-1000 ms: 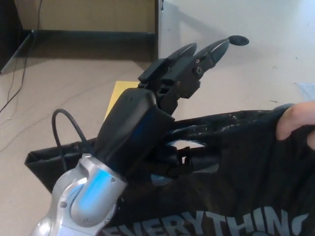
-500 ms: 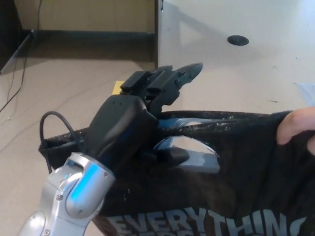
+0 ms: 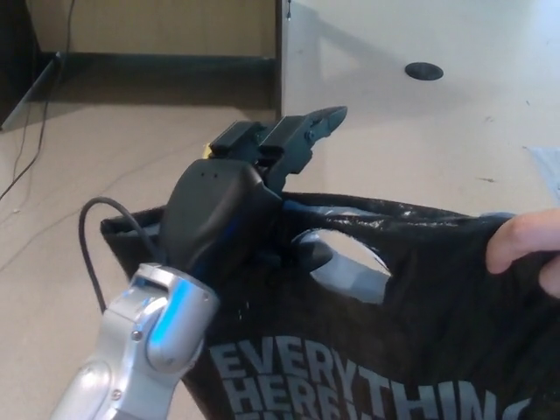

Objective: A person is holding a plastic bag and the robot extends its left hand to grab the bag by hooking its thumb into the holes at the top and brings its hand down by its side. Then it extends its arm again to hand the plastic bag back to the person.

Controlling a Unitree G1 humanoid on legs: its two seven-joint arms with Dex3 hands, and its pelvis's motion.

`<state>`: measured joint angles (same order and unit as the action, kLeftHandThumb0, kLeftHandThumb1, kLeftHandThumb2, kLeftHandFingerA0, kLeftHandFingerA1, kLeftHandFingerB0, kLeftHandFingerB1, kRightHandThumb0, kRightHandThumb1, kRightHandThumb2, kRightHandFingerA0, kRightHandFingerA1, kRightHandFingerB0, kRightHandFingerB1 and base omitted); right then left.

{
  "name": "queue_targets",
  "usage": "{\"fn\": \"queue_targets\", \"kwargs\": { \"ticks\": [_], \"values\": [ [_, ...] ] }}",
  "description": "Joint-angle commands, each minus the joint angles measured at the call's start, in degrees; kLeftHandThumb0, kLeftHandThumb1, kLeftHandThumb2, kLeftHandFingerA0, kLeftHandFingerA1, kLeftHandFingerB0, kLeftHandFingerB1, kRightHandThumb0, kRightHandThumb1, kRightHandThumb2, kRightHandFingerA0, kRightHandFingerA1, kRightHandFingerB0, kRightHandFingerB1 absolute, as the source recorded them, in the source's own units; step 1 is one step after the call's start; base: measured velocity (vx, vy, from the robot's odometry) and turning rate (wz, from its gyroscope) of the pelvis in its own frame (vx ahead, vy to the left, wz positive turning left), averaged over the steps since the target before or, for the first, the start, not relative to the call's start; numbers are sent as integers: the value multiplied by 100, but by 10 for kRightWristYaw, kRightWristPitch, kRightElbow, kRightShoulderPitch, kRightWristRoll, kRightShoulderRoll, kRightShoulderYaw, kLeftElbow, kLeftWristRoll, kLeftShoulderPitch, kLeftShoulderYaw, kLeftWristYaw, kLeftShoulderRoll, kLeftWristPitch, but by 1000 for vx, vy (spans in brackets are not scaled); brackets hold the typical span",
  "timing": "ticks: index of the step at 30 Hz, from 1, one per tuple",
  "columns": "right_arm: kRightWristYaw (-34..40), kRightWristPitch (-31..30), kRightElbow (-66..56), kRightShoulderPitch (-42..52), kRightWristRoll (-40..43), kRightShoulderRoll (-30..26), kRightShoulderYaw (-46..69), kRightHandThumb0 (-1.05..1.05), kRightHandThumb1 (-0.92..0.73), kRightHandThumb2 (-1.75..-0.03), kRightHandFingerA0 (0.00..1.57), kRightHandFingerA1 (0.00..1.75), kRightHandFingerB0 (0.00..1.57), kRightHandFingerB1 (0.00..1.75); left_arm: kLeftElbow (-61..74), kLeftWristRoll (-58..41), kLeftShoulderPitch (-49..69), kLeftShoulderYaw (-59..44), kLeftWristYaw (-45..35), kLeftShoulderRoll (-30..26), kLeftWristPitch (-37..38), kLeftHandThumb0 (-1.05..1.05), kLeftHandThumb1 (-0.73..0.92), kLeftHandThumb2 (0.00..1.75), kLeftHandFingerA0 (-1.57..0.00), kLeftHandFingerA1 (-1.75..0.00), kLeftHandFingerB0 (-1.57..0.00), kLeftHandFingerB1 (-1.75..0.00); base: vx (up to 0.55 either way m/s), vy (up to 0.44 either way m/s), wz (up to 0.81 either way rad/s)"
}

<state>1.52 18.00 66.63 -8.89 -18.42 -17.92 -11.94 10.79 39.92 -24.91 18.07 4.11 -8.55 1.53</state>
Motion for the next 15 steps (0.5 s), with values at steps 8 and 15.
{"fn": "queue_targets", "kwargs": {
  "ticks": [8, 15],
  "values": [
    [-4, -1, -5, 1, 6, -4, 8, -25, -66, -60, 66, 51, 56, 40, -22, 45, -14, 7, 73, 14, 22, -56, 43, 71, -31, -45, -15, -38, 0, 0, 0],
    [-7, -4, -8, 1, 3, -5, 7, -26, -65, -60, 67, 50, 55, 40, -29, 53, -28, 14, 73, 35, 5, -57, 45, 72, -32, -45, -20, -39, 0, 0, 0]
  ]
}}
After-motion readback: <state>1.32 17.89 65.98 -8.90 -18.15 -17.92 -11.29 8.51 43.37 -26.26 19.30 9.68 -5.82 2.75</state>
